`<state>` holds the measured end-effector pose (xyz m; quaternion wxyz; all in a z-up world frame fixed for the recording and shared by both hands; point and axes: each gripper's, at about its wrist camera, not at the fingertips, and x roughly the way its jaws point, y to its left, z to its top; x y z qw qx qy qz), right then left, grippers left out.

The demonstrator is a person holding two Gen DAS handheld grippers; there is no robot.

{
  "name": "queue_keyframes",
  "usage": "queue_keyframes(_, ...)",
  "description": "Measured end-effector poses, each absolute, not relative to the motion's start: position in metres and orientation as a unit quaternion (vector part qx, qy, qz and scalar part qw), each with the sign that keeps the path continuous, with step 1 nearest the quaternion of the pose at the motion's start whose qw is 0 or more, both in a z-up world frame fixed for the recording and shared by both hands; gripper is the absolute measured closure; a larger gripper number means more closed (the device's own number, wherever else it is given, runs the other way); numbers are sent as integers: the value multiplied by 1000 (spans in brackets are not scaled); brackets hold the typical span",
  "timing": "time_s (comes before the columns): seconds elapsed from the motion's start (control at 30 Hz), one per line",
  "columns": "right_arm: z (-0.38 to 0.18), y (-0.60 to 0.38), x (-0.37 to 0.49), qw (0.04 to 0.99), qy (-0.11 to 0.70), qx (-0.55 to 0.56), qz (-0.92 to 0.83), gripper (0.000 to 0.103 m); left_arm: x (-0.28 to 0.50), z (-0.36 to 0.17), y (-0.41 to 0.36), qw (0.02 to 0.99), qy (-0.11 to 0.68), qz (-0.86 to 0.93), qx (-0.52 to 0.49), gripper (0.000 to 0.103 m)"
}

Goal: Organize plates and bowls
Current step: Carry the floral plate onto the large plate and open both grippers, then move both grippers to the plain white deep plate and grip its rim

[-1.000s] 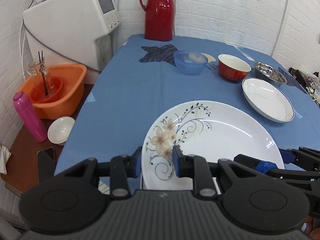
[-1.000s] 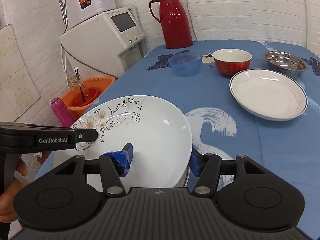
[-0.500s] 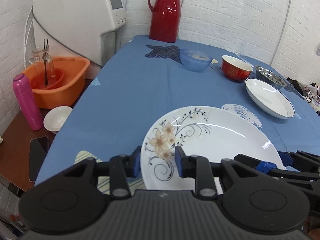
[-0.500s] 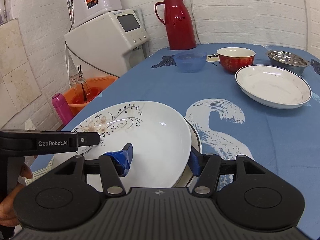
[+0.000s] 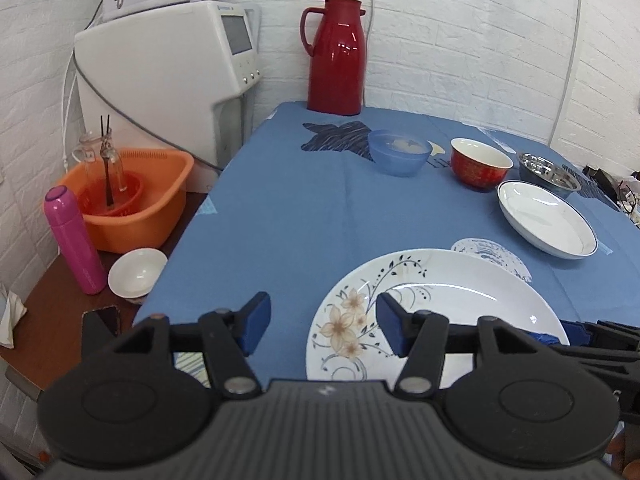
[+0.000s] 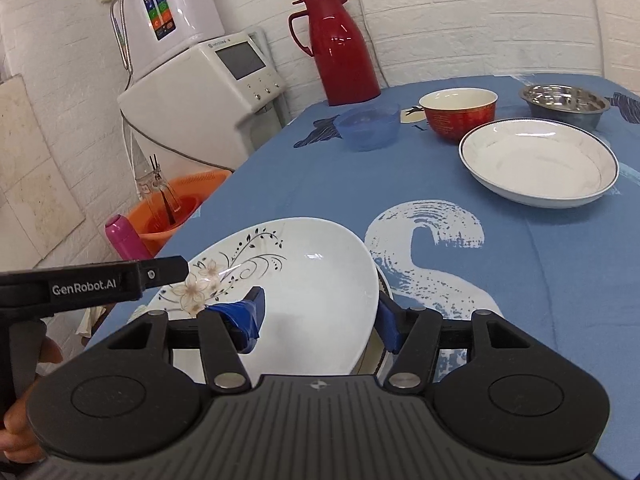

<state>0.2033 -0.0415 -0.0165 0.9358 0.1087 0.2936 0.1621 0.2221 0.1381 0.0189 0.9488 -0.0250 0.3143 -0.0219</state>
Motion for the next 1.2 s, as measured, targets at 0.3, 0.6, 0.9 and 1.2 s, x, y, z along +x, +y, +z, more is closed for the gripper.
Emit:
queue_keyframes(0.3, -6, -59, 212, 926, 312, 109, 181, 56, 244, 32, 116, 950, 309, -34, -18, 43)
queue_keyframes(0.6, 33, -153, 226, 955, 249, 134, 87, 57, 280, 46, 89, 928, 354, -111, -37, 41)
queue_keyframes(0.9, 24, -239, 302, 938, 320, 132, -19, 56, 387, 37, 0, 870, 441, -207, -71, 40)
queue_keyframes(1.2, -6, -242, 354, 923, 361, 130, 8, 56, 451, 2, -56, 854, 482, -192, -30, 40)
